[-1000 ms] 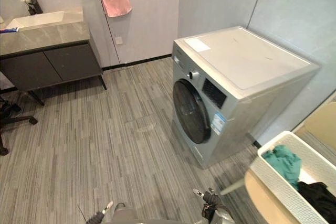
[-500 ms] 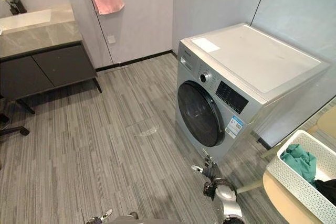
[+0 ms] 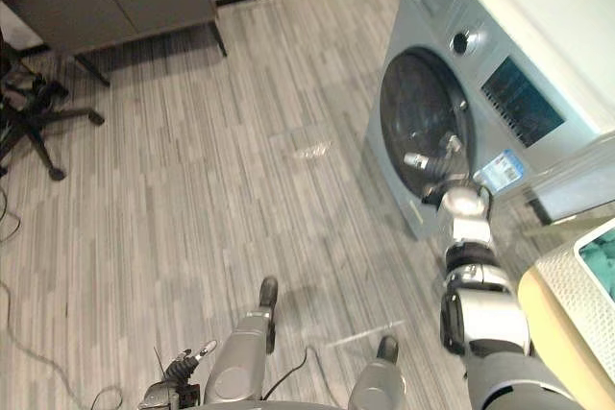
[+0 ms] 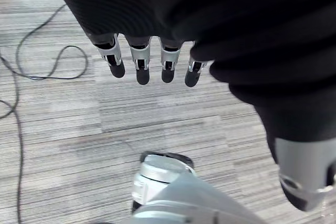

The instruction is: Pick up the laundry basket with both hands and put the clothes into the washing machine.

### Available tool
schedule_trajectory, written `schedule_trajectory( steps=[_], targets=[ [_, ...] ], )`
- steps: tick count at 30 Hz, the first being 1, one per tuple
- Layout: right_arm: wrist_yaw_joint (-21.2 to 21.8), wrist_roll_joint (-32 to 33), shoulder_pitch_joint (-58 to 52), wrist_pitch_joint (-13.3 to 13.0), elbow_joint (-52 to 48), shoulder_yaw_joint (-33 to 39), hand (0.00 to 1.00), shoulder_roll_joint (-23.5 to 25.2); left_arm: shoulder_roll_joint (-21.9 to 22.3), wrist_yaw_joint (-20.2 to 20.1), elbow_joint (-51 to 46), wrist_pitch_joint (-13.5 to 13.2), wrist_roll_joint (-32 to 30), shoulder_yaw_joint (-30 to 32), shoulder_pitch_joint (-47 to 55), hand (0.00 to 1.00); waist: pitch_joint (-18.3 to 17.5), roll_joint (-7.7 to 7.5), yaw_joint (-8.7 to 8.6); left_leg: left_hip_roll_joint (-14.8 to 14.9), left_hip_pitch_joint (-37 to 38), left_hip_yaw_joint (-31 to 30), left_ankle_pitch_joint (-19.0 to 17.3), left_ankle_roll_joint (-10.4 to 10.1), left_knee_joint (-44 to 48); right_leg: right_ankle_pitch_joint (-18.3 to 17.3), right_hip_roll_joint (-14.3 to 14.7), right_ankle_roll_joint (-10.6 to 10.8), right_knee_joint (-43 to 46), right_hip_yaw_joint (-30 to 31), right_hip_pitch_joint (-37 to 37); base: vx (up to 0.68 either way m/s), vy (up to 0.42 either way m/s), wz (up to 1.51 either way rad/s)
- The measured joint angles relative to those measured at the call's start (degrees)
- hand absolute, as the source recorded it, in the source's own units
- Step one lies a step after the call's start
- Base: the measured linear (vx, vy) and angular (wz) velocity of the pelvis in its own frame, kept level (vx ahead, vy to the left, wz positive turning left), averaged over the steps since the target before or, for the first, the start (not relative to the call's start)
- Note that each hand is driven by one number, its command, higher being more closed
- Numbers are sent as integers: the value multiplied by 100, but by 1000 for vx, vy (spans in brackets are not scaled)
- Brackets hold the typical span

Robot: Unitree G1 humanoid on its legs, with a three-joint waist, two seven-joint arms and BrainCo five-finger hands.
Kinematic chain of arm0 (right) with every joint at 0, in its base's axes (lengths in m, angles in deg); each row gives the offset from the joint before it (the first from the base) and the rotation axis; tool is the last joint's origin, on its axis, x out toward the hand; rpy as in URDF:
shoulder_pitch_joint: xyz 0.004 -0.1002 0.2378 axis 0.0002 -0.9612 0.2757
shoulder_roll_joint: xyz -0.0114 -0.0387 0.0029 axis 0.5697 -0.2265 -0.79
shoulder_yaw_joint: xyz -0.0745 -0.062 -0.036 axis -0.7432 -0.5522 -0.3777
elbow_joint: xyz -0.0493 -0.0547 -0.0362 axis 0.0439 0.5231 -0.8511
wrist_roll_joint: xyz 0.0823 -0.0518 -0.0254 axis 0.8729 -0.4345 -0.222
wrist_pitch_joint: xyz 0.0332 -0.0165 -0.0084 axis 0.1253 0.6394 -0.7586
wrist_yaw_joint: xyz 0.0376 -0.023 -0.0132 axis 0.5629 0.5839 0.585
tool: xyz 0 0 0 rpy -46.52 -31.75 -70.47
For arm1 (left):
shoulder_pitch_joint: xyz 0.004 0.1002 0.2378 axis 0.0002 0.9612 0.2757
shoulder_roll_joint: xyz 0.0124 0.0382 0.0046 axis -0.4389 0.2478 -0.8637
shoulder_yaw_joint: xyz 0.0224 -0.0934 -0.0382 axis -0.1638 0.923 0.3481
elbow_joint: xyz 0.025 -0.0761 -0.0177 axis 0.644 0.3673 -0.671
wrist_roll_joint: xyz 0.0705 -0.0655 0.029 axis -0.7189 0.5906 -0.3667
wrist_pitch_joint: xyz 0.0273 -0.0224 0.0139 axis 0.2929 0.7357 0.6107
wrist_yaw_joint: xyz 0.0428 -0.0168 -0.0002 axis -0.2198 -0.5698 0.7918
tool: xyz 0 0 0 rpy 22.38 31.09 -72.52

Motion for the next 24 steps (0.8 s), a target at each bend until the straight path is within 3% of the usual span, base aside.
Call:
schedule_trajectory(
  steps=[3, 7, 12, 17, 20, 24],
  targets=[
    [-162, 0, 485, 12, 50, -64, 0, -307, 44, 30, -325, -25, 175, -206, 21, 0, 167, 12, 136, 113, -222, 238, 77, -108, -253, -39, -28, 28, 223, -65, -460, -158, -20, 7],
    [-366, 134, 1168, 100, 434, -762, 0, -771, 53, 118, -675, -112, 370, -434, 40, 0, 263, 67, 201, 118, -527, 420, 252, -292, -726, -26, -133, 38, 432, -165, -1014, -65, -28, 8],
    [-362, 532, 1294, 103, 437, -1790, 0, -962, 151, 152, -1072, -138, 588, -501, 52, 0, 497, 167, 201, -29, -893, 206, 899, -7, -726, -288, -383, 131, 1170, -304, -1499, 8, -45, 22],
    [-166, 1302, 1294, 82, 345, -2287, 0, -539, 145, 152, -1263, -139, 597, -494, -27, 0, 620, 116, 248, -216, -989, 127, 1116, 128, -674, -413, -596, 172, 1361, -467, -1498, 87, -49, 24],
    [145, 1471, 1295, 81, 116, -2576, 0, 148, 154, 151, -1302, -148, 599, -479, -78, 0, 629, 102, 294, -237, -1006, 6, 1111, 134, -538, -414, -620, 170, 1432, -574, -1416, 108, -101, 13],
    [274, 1524, 1030, -49, -1299, -3061, 0, 908, 201, 216, -1265, -185, 657, -311, -322, 0, 677, 20, 399, -189, -1001, -27, 940, 141, -305, -589, -596, 54, 1500, -645, -1301, -2, -81, 3]
  ],
)
